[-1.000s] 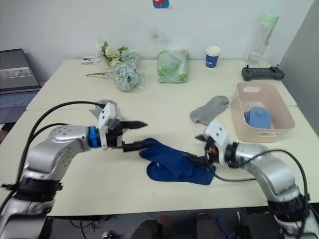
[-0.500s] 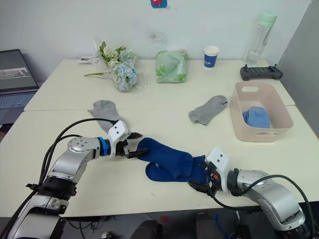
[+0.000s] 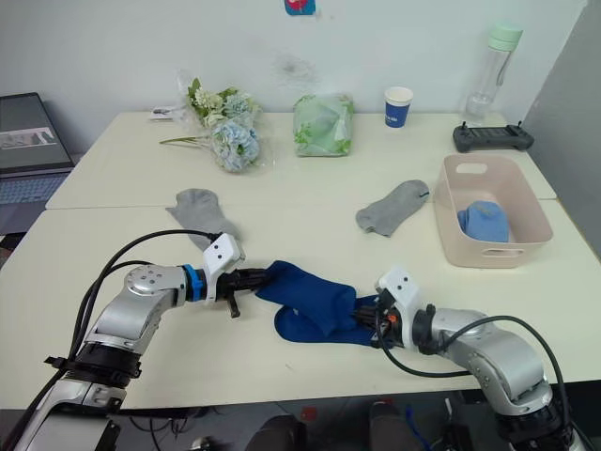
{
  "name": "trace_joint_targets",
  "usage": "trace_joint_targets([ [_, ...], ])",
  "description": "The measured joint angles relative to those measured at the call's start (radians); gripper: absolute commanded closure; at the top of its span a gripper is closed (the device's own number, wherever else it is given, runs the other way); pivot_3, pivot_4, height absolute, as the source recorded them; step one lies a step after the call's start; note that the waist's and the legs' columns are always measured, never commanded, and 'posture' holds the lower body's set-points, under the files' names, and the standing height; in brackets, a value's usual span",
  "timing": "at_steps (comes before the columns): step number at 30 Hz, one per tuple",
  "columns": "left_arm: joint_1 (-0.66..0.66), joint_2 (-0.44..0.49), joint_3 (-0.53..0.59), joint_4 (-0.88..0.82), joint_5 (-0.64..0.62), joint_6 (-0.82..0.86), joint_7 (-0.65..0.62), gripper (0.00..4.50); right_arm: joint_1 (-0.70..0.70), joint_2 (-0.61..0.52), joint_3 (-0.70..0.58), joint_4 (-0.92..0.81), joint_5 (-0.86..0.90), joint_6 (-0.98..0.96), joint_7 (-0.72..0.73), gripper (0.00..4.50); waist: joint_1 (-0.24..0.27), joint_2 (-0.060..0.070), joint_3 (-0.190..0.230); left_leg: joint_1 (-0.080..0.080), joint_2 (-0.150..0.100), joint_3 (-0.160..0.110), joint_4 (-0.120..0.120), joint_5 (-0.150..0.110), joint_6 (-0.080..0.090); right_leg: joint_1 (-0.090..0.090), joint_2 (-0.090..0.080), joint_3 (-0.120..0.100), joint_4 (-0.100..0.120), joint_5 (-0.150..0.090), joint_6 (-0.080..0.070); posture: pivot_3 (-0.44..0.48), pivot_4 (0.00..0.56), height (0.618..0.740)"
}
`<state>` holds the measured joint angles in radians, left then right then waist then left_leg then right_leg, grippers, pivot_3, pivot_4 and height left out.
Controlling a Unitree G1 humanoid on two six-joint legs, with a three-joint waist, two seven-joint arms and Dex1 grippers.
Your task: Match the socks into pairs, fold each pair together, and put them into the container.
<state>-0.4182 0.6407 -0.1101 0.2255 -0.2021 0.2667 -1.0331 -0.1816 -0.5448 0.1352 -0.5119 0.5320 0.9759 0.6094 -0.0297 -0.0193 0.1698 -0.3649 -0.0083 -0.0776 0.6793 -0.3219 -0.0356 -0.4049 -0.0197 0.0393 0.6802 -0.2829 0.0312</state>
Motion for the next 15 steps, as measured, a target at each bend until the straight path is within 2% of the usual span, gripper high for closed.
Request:
trace_joint_targets([
  [5, 0.046, -0.010, 0.040, -0.077, -0.049, 0.072, 0.015, 4.46, -0.016, -0.005, -0.030, 0.010, 0.026, 0.017, 0.004, 4.46, -0.001, 0.000, 0.000, 0.000, 0.000, 0.000, 0.000, 0.000, 0.000, 0.000, 0.000, 0.001, 0.000, 0.000, 0.000, 0.000, 0.150, 0.740],
  [10, 0.110, -0.093, 0.093, -0.250, -0.132, 0.204, 0.124, 4.46, -0.070, -0.086, -0.101, 0.033, 0.040, 0.025, 0.034, 4.46, 0.002, 0.000, 0.000, 0.000, 0.000, -0.001, 0.000, 0.000, 0.000, 0.001, -0.001, 0.002, 0.000, 0.000, 0.000, 0.000, 0.150, 0.740],
  [15, 0.135, -0.192, 0.088, -0.299, -0.126, 0.261, 0.261, 4.46, -0.122, -0.109, -0.078, 0.138, -0.003, -0.013, 0.055, 4.46, 0.002, 0.000, 0.000, 0.000, 0.000, 0.000, 0.000, 0.000, 0.000, 0.000, -0.001, 0.002, 0.000, 0.000, 0.000, 0.000, 0.150, 0.740],
])
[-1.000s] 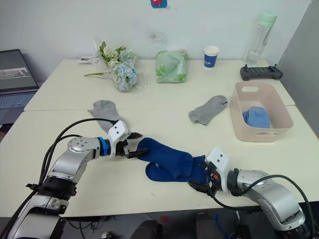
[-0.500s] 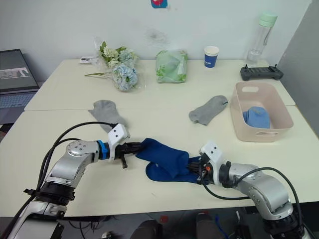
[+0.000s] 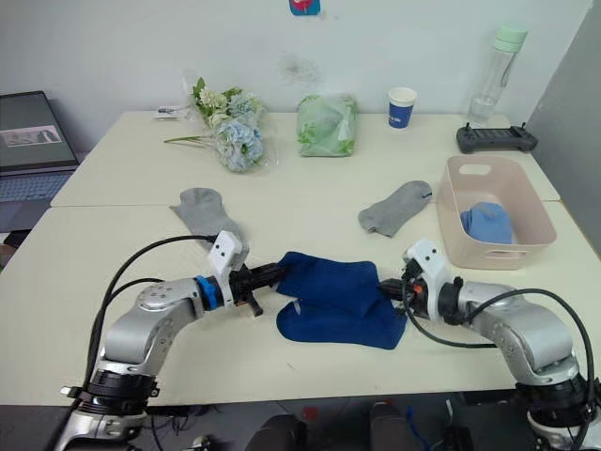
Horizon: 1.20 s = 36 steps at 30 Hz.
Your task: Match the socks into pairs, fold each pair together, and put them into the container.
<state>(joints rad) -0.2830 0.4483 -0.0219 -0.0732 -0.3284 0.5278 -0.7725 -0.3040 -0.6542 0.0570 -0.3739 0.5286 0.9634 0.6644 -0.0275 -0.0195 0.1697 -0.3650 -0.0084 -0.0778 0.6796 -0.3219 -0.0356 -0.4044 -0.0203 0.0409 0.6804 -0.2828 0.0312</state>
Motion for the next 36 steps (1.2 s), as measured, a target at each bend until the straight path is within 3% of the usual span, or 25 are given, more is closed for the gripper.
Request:
trace_joint_targets([
  [5, 0.003, -0.010, -0.018, 0.001, 0.045, -0.003, 0.072, 4.46, -0.002, -0.008, 0.050, 0.046, -0.046, -0.046, 0.027, 4.46, 0.000, 0.000, 0.000, 0.000, 0.000, 0.000, 0.000, 0.000, 0.000, 0.000, 0.000, 0.000, 0.000, 0.000, 0.000, 0.000, 0.150, 0.740],
  [7, 0.003, -0.002, -0.019, 0.001, 0.058, -0.012, 0.075, 4.50, -0.001, -0.012, 0.056, 0.048, -0.062, -0.067, 0.033, 4.06, 0.000, 0.000, 0.000, 0.000, 0.000, 0.000, 0.000, 0.000, 0.000, 0.000, 0.000, 0.000, 0.000, 0.000, 0.000, 0.000, 0.150, 0.740],
  [8, 0.004, 0.000, -0.017, 0.001, 0.060, -0.016, 0.073, 4.00, 0.000, -0.012, 0.057, 0.050, -0.079, -0.090, 0.032, 3.90, 0.000, 0.000, 0.000, 0.000, 0.000, 0.000, 0.000, 0.000, 0.000, 0.000, 0.000, 0.000, 0.000, 0.000, 0.000, 0.000, 0.150, 0.740],
  [13, 0.022, 0.021, -0.008, 0.002, 0.059, -0.036, 0.069, 2.56, 0.004, -0.016, 0.043, 0.057, -0.154, -0.212, 0.015, 2.19, 0.000, 0.000, 0.000, 0.000, 0.000, 0.000, 0.000, 0.000, 0.000, 0.000, 0.000, 0.000, 0.000, 0.000, 0.000, 0.000, 0.150, 0.740],
  [16, 0.019, 0.072, 0.032, 0.009, 0.052, -0.042, 0.050, 1.59, 0.022, -0.029, 0.022, 0.032, -0.162, -0.267, 0.032, 2.16, 0.000, 0.000, 0.000, 0.000, 0.001, 0.000, 0.000, 0.000, 0.000, 0.000, 0.000, 0.000, 0.000, 0.000, 0.000, 0.000, 0.150, 0.740],
  [22, -0.001, 0.181, 0.065, 0.044, 0.029, -0.218, -0.145, 1.59, 0.069, -0.095, 0.081, -0.087, -0.211, -0.393, 0.126, 2.16, 0.000, 0.000, 0.000, 0.000, 0.000, 0.001, 0.000, 0.000, -0.001, 0.000, 0.000, -0.001, -0.001, 0.000, 0.000, 0.000, 0.150, 0.740],
  [28, -0.003, 0.276, -0.029, 0.151, 0.117, -0.611, -0.391, 1.59, 0.111, -0.114, 0.187, -0.101, -0.338, -0.527, 0.162, 2.16, 0.000, 0.000, 0.000, 0.000, 0.000, 0.001, -0.001, 0.000, -0.001, 0.000, 0.000, -0.001, -0.001, 0.000, 0.000, 0.000, 0.150, 0.740],
  [31, -0.014, 0.284, -0.093, 0.252, 0.218, -0.820, -0.417, 1.59, 0.137, -0.125, 0.239, -0.083, -0.424, -0.597, 0.163, 2.16, 0.000, 0.000, 0.000, 0.000, 0.000, 0.002, 0.000, 0.000, 0.000, 0.000, 0.000, -0.001, -0.001, 0.000, 0.000, 0.000, 0.150, 0.740],
  [36, -0.078, 0.249, -0.134, 0.377, 0.327, -1.003, -0.352, 1.59, 0.123, -0.120, 0.253, -0.046, -0.507, -0.662, 0.162, 2.16, 0.001, 0.000, 0.000, 0.000, -0.001, 0.002, 0.000, 0.000, 0.000, 0.000, 0.000, -0.001, -0.001, 0.000, 0.000, 0.000, 0.150, 0.740],
])
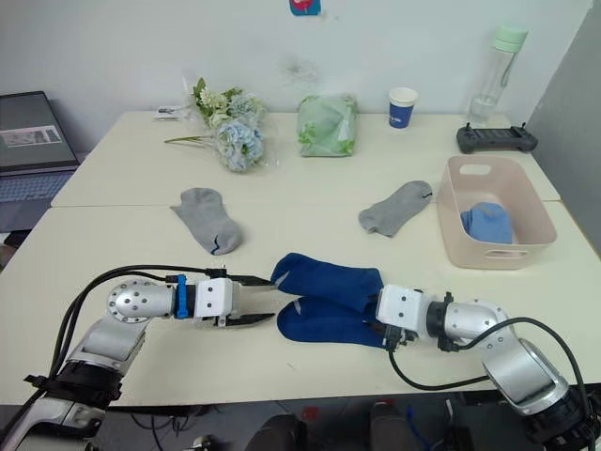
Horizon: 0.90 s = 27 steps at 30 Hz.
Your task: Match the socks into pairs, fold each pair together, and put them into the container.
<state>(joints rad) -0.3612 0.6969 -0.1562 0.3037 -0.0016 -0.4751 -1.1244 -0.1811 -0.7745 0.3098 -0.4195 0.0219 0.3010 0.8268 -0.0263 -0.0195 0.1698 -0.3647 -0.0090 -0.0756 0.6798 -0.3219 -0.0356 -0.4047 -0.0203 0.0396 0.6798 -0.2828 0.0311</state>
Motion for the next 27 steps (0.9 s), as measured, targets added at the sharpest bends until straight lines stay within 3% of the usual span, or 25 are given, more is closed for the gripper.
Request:
trace_joint_targets([
  [6, -0.064, -0.016, -0.044, 0.090, 0.089, -0.171, 0.063, 1.59, -0.033, 0.017, 0.030, 0.055, -0.066, -0.062, 0.011, 2.16, 0.001, 0.000, 0.000, 0.001, -0.001, 0.000, 0.000, 0.000, 0.000, 0.001, 0.000, 0.000, 0.001, 0.000, 0.000, 0.000, 0.150, 0.740],
  [14, -0.129, -0.031, -0.081, 0.178, 0.134, -0.236, 0.135, 1.59, -0.075, 0.056, 0.043, 0.109, -0.120, -0.101, 0.022, 2.16, 0.005, 0.001, -0.001, 0.001, -0.001, 0.000, 0.001, 0.000, 0.000, 0.001, 0.000, -0.001, 0.001, 0.000, 0.001, 0.000, 0.150, 0.740],
  [16, -0.130, -0.031, -0.084, 0.180, 0.134, -0.236, 0.136, 1.97, -0.075, 0.062, 0.044, 0.117, -0.122, -0.105, 0.022, 2.16, 0.005, 0.001, -0.001, 0.001, -0.001, -0.001, 0.001, 0.000, 0.000, 0.001, 0.000, -0.001, 0.001, 0.000, 0.001, 0.000, 0.150, 0.740],
  [19, -0.129, -0.034, -0.097, 0.187, 0.133, -0.236, 0.133, 2.79, -0.075, 0.072, 0.043, 0.119, -0.120, -0.113, 0.025, 2.75, 0.005, 0.001, -0.001, 0.001, -0.001, -0.001, 0.001, 0.000, 0.000, 0.001, 0.000, -0.001, 0.001, 0.000, 0.001, 0.000, 0.150, 0.740],
  [24, -0.130, -0.034, -0.114, 0.199, 0.127, -0.226, 0.129, 4.44, -0.075, 0.079, 0.025, 0.130, -0.115, -0.121, 0.037, 4.49, 0.005, 0.001, -0.001, 0.001, -0.001, -0.001, 0.001, 0.000, 0.000, 0.001, 0.000, -0.001, 0.001, 0.000, 0.001, 0.000, 0.150, 0.740],
  [27, -0.136, -0.034, -0.112, 0.200, 0.119, -0.208, 0.126, 4.48, -0.079, 0.085, 0.020, 0.132, -0.109, -0.120, 0.041, 4.50, 0.003, 0.002, -0.002, 0.001, -0.001, 0.000, 0.000, 0.000, 0.000, 0.001, 0.001, -0.001, 0.001, 0.000, 0.001, 0.000, 0.150, 0.740],
])
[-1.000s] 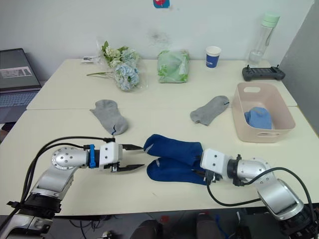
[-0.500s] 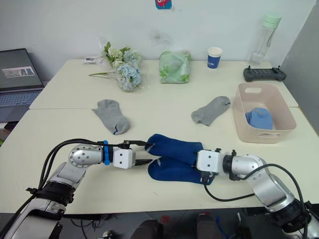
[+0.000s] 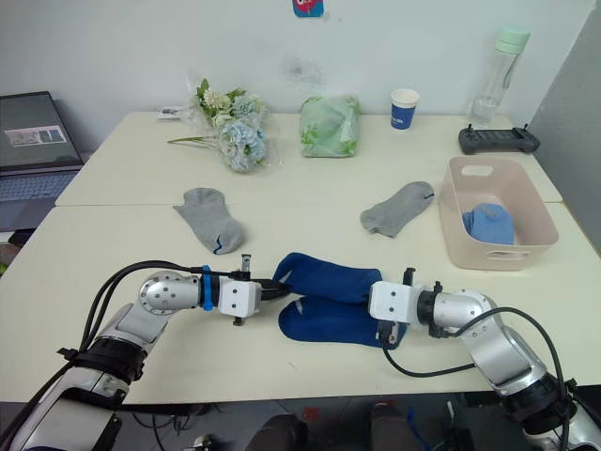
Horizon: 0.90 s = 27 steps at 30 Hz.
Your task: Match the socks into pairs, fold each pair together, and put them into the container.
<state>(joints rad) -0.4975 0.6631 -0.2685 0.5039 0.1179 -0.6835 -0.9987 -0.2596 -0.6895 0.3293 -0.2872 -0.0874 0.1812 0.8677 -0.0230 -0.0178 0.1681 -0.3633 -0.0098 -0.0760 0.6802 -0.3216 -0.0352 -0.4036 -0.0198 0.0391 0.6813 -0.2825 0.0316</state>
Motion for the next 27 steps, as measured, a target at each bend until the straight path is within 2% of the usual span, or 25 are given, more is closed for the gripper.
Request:
trace_joint_targets([
  [8, 0.000, -0.007, 0.002, -0.001, -0.046, 0.064, -0.019, 4.48, -0.022, 0.019, -0.067, 0.001, 0.071, 0.054, 0.006, 4.50, -0.001, 0.000, 0.000, 0.000, 0.000, 0.000, 0.000, 0.000, 0.000, 0.000, 0.000, 0.000, 0.000, 0.000, 0.000, 0.000, 0.150, 0.740],
  [14, 0.002, -0.021, 0.029, -0.102, -0.199, 0.220, -0.096, 4.48, -0.096, 0.023, -0.116, -0.040, 0.146, 0.175, 0.025, 4.50, -0.003, 0.000, 0.000, -0.001, 0.001, 0.000, 0.000, 0.000, 0.000, -0.001, 0.000, 0.000, 0.000, 0.000, 0.000, 0.000, 0.150, 0.740],
  [19, -0.032, -0.012, 0.096, -0.370, -0.461, 0.601, -0.161, 4.48, -0.155, -0.007, -0.196, -0.163, 0.312, 0.376, 0.076, 4.50, -0.003, -0.001, 0.001, -0.002, 0.001, -0.002, 0.000, 0.000, 0.000, -0.001, 0.000, 0.000, -0.001, 0.000, 0.000, 0.000, 0.150, 0.740],
  [22, -0.036, 0.069, 0.116, -0.525, -0.584, 0.820, -0.220, 4.48, -0.156, -0.049, -0.246, -0.249, 0.440, 0.515, 0.105, 4.50, -0.008, 0.000, 0.001, -0.002, 0.001, -0.002, 0.000, 0.000, 0.000, -0.001, 0.000, 0.000, -0.001, 0.000, 0.000, 0.000, 0.150, 0.740],
  [27, -0.028, 0.156, 0.123, -0.671, -0.748, 1.129, -0.284, 4.48, -0.153, -0.108, -0.351, -0.364, 0.682, 0.731, 0.127, 4.50, -0.009, 0.000, 0.001, -0.002, 0.002, -0.002, 0.000, 0.000, 0.000, -0.001, 0.001, -0.001, -0.001, 0.000, 0.000, 0.000, 0.150, 0.740],
])
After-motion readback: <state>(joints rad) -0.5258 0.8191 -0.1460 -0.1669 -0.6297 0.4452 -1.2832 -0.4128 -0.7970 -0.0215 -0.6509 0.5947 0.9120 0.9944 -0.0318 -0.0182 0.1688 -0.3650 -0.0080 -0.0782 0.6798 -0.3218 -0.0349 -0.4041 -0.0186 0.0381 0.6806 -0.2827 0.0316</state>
